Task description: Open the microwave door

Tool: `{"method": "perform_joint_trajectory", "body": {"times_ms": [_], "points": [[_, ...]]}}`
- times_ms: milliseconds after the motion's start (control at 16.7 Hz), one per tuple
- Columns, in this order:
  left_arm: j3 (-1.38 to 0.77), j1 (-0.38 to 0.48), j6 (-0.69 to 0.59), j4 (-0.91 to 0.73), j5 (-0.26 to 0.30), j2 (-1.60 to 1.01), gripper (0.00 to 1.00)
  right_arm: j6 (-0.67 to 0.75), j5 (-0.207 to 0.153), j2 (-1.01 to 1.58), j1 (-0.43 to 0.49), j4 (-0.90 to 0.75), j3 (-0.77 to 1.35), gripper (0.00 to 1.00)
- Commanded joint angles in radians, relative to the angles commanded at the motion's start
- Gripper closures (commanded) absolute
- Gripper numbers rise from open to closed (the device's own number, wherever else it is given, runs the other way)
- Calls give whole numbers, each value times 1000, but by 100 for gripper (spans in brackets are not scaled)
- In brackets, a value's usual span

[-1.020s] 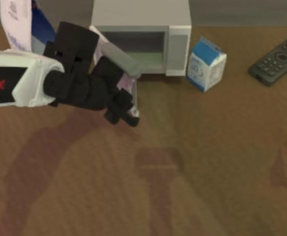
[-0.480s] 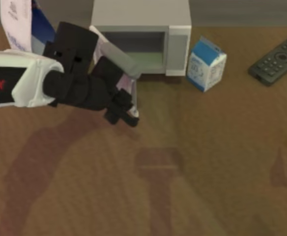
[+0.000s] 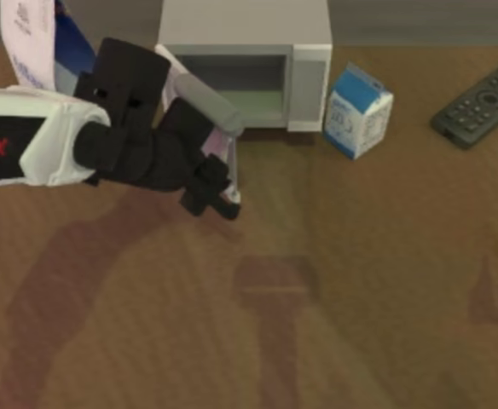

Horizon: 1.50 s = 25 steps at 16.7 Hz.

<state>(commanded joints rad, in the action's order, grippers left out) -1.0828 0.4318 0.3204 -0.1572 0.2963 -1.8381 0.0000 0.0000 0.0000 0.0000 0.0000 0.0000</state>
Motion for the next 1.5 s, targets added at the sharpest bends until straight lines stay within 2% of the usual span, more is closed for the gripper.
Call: {"method": "perform_joint_trajectory", "body": {"times_ms": [300, 780, 1500], "points": [[2, 6, -3, -2, 8, 0, 100, 0, 0, 0, 0, 0, 0, 0], [8, -36, 85, -30, 61, 10, 100, 0, 0, 0, 0, 0, 0, 0], [8, -37, 87, -31, 63, 10, 100, 0, 0, 0, 0, 0, 0, 0]]}}
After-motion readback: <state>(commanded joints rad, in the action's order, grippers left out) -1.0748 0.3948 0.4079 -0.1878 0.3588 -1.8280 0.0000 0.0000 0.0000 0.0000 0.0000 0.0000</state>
